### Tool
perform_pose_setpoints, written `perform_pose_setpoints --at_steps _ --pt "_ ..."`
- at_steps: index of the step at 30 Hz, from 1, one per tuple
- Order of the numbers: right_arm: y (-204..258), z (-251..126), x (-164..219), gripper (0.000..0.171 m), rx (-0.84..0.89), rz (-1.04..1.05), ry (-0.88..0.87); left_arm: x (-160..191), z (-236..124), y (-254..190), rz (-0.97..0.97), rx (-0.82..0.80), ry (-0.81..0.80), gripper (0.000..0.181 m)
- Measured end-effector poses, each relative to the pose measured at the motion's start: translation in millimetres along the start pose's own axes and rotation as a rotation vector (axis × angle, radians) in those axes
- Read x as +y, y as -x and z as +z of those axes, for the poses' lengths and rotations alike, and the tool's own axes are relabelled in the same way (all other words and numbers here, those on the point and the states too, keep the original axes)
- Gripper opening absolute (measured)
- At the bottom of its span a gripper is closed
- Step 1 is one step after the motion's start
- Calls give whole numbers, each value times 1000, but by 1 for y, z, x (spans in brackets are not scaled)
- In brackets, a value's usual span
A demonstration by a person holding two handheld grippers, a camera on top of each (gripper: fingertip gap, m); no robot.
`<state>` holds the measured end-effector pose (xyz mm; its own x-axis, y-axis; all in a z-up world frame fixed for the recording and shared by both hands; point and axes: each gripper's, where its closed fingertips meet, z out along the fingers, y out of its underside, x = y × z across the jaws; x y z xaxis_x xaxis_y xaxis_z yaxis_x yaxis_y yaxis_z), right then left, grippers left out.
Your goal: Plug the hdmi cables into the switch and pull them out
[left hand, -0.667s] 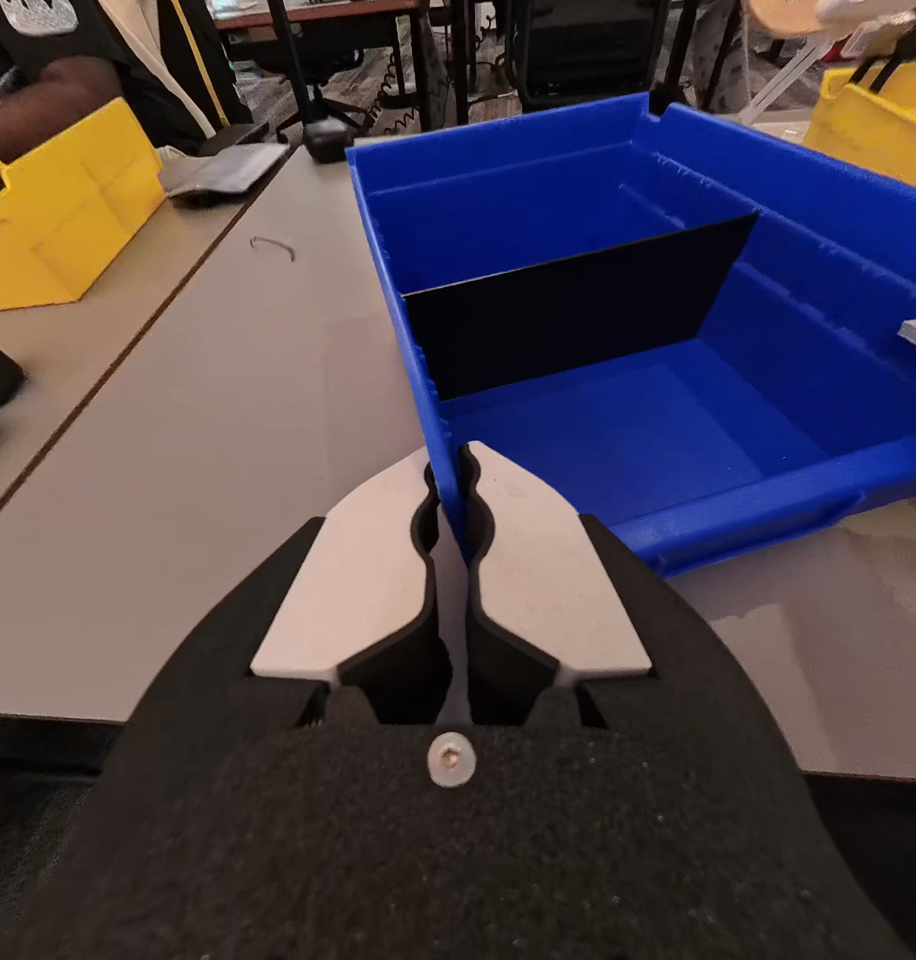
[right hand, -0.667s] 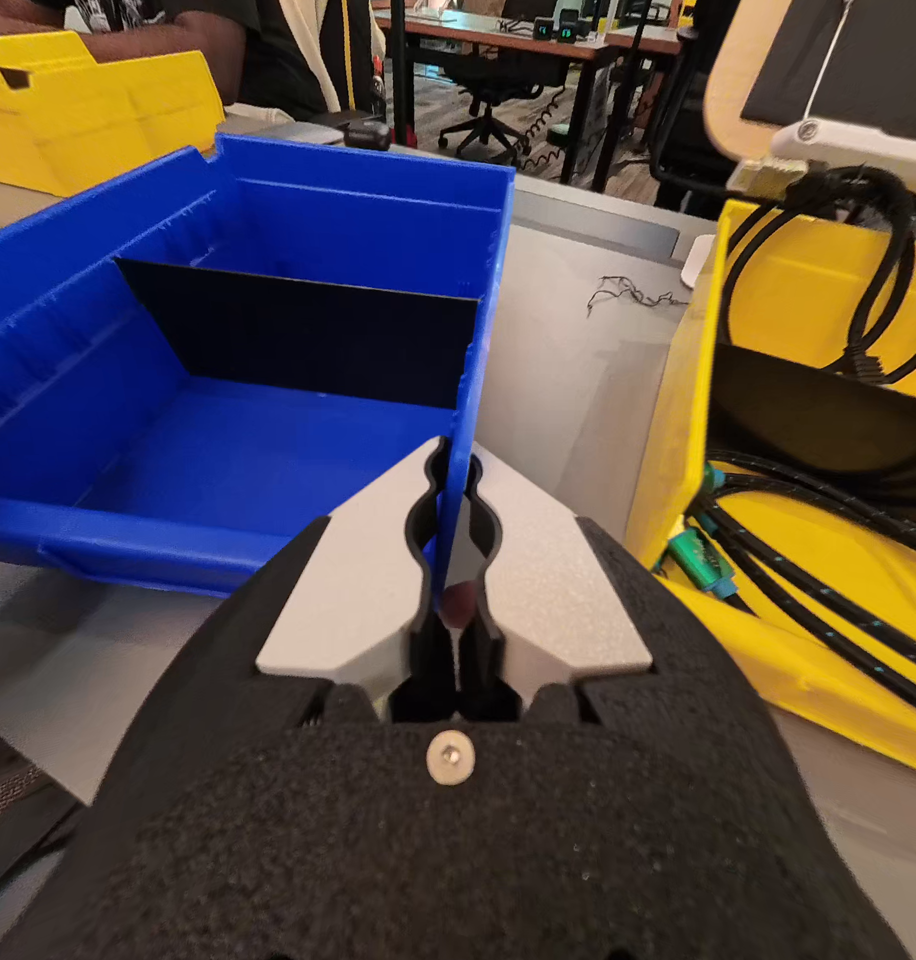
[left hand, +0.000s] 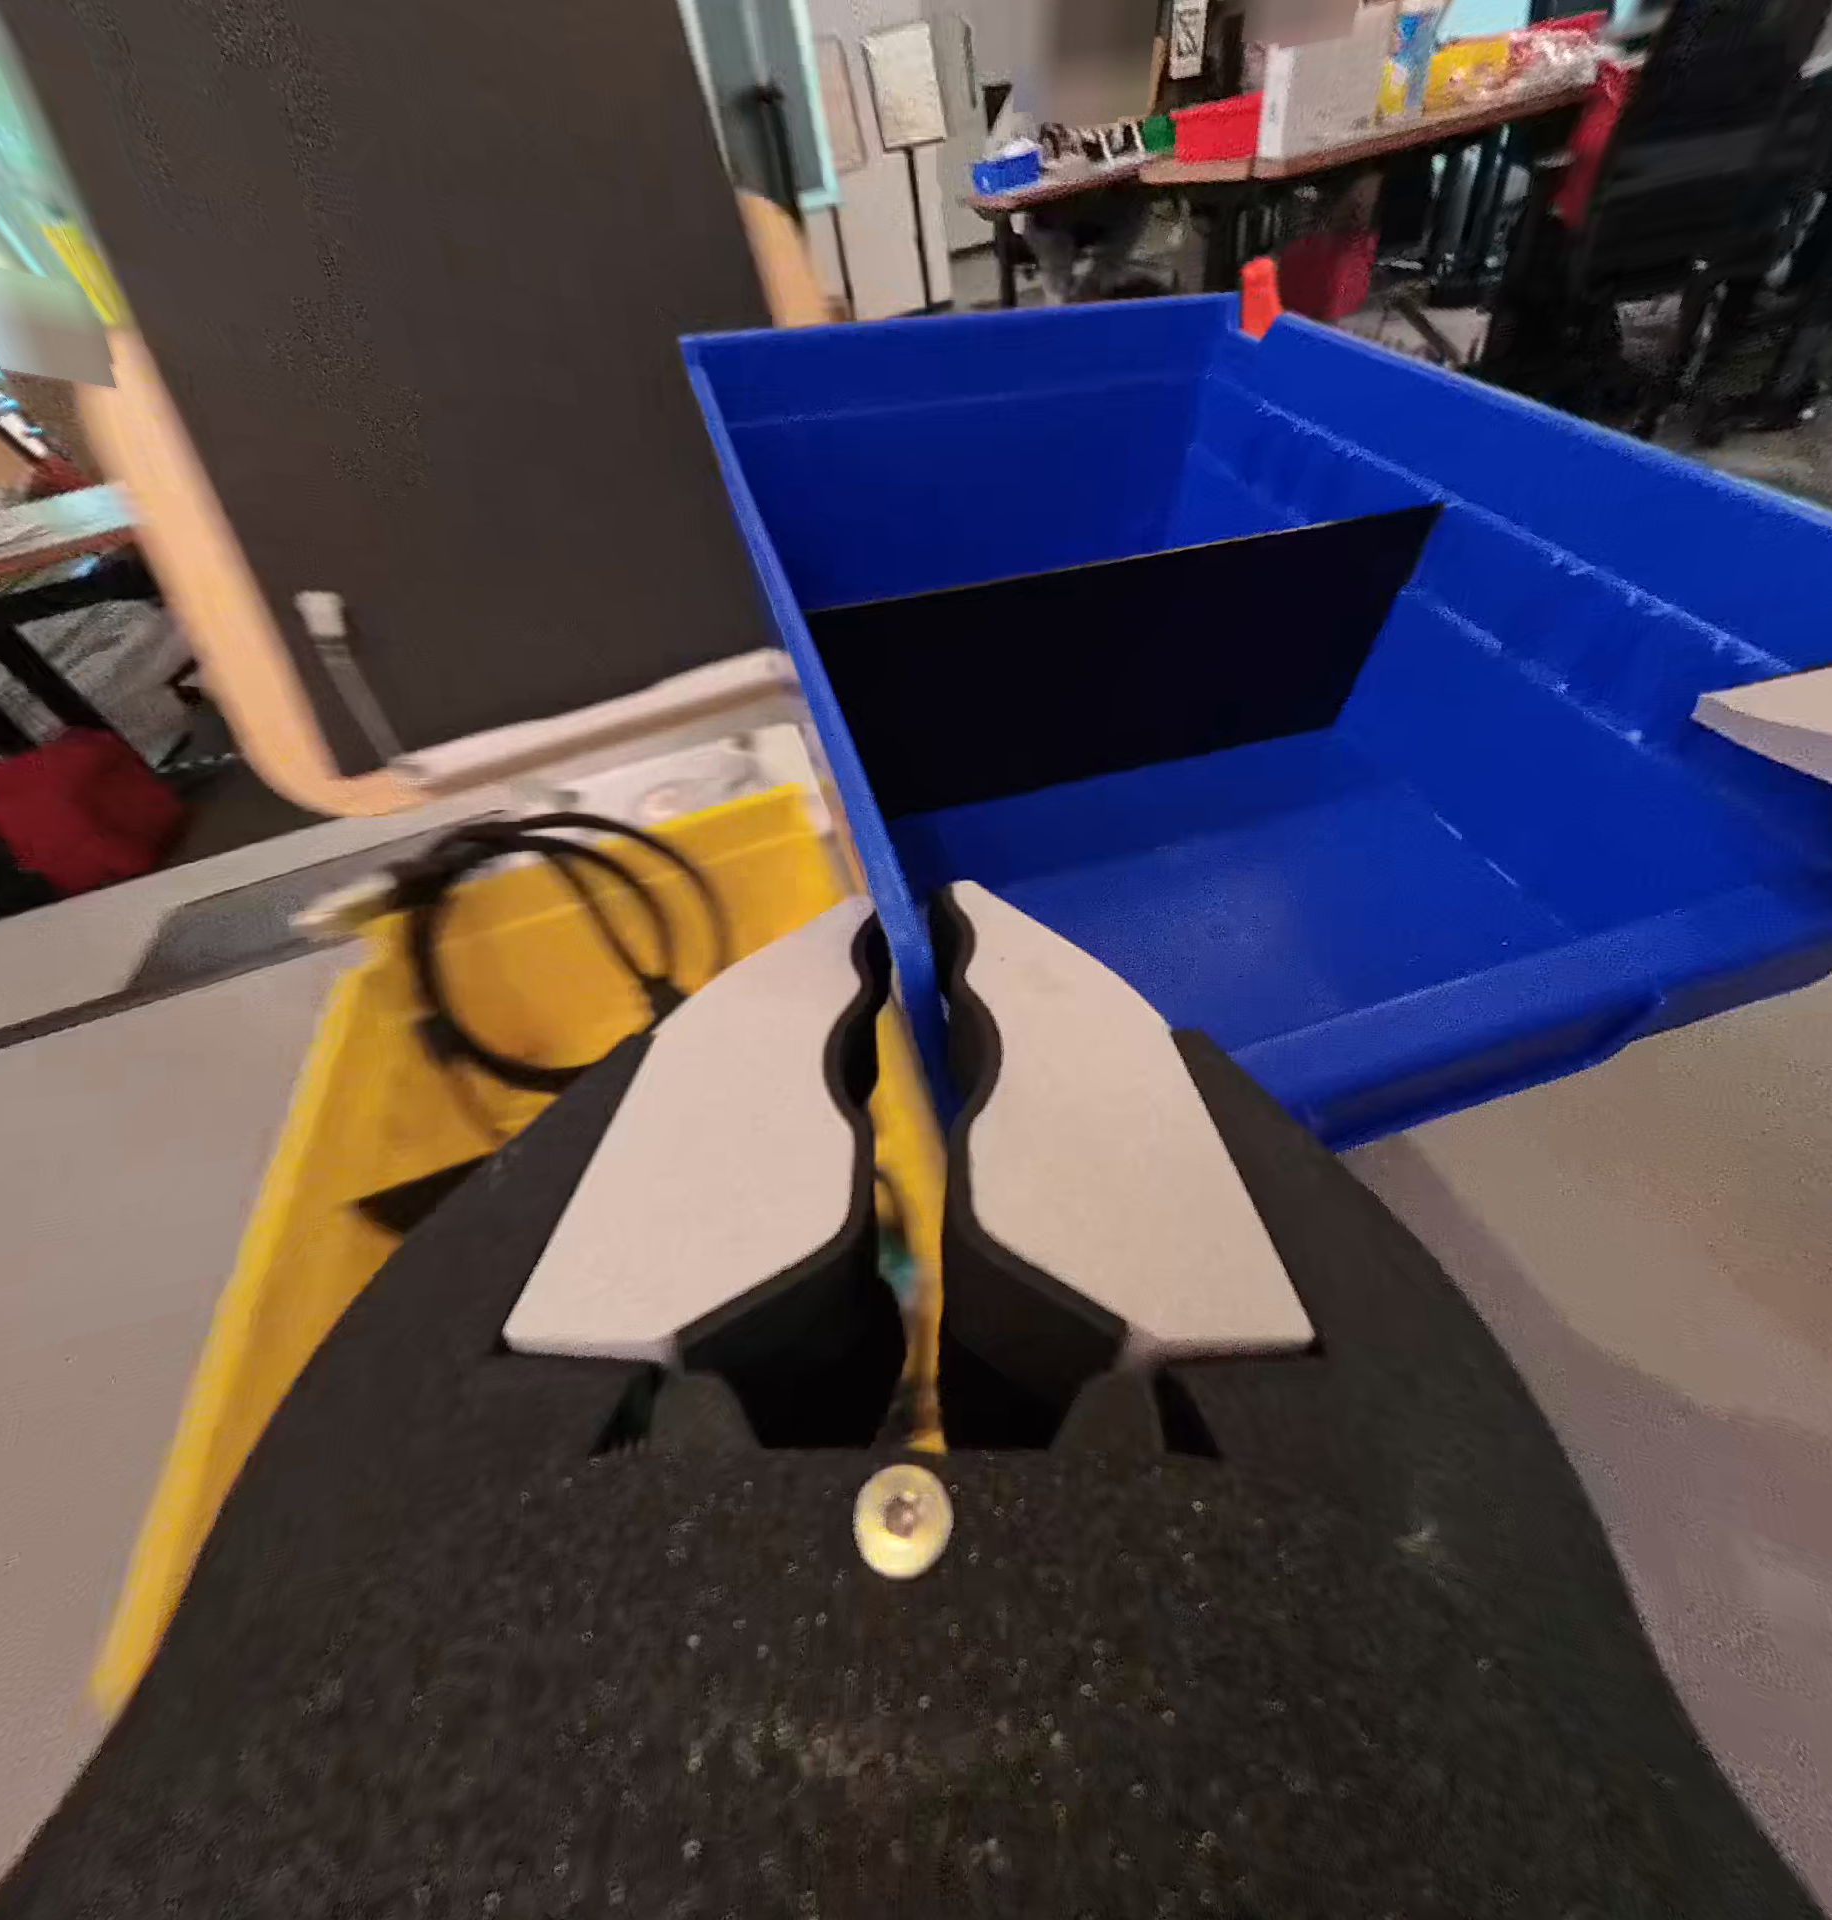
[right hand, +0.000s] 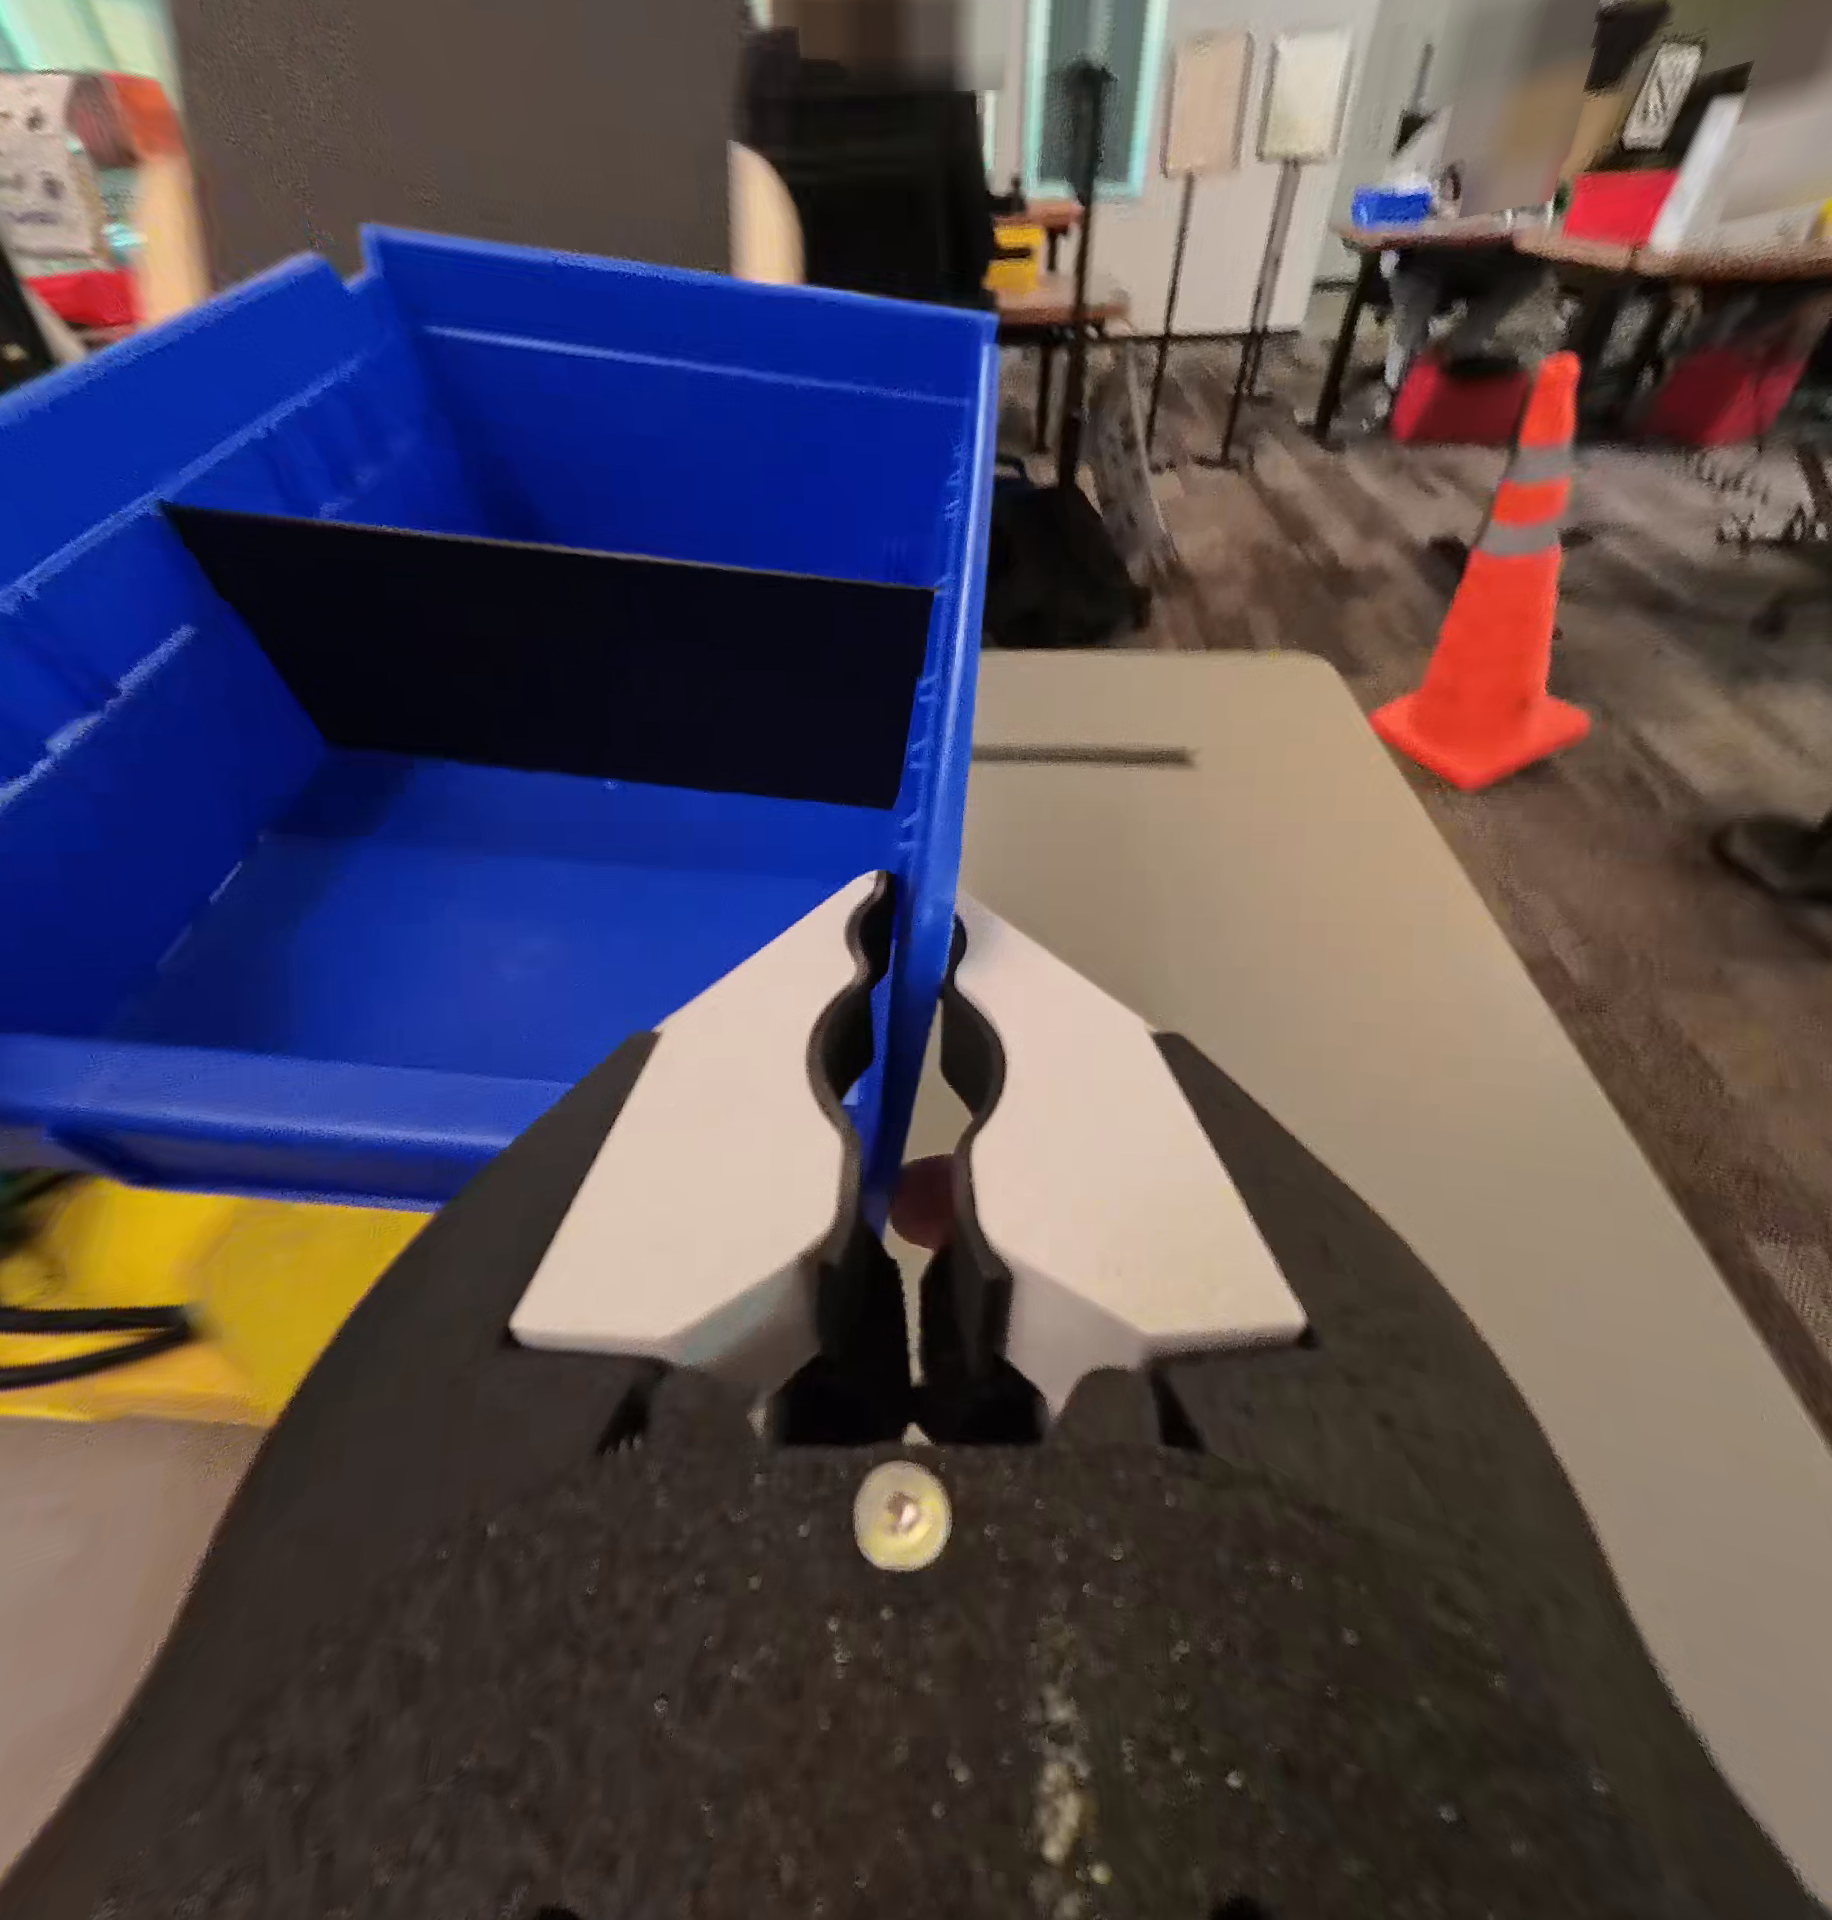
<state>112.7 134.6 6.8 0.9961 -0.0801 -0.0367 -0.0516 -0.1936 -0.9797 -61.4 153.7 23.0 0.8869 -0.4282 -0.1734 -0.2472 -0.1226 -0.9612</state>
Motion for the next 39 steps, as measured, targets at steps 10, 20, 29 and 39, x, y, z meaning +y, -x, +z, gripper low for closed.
perform_pose_setpoints --at_steps 10,20,29,39 --pt "-130 23 102 4 106 -77 166 97 73 -115 -63 36 130 5" --pt "-128 33 121 13 98 -103 212 105 65 -118 21 98 104 16" --pt "-101 -20 39 23 136 6 -28 58 -15 -60 79 352 100 32" --pt "156 0 48 45 -351 -122 101 118 -63 178 -36 -32 120 51"
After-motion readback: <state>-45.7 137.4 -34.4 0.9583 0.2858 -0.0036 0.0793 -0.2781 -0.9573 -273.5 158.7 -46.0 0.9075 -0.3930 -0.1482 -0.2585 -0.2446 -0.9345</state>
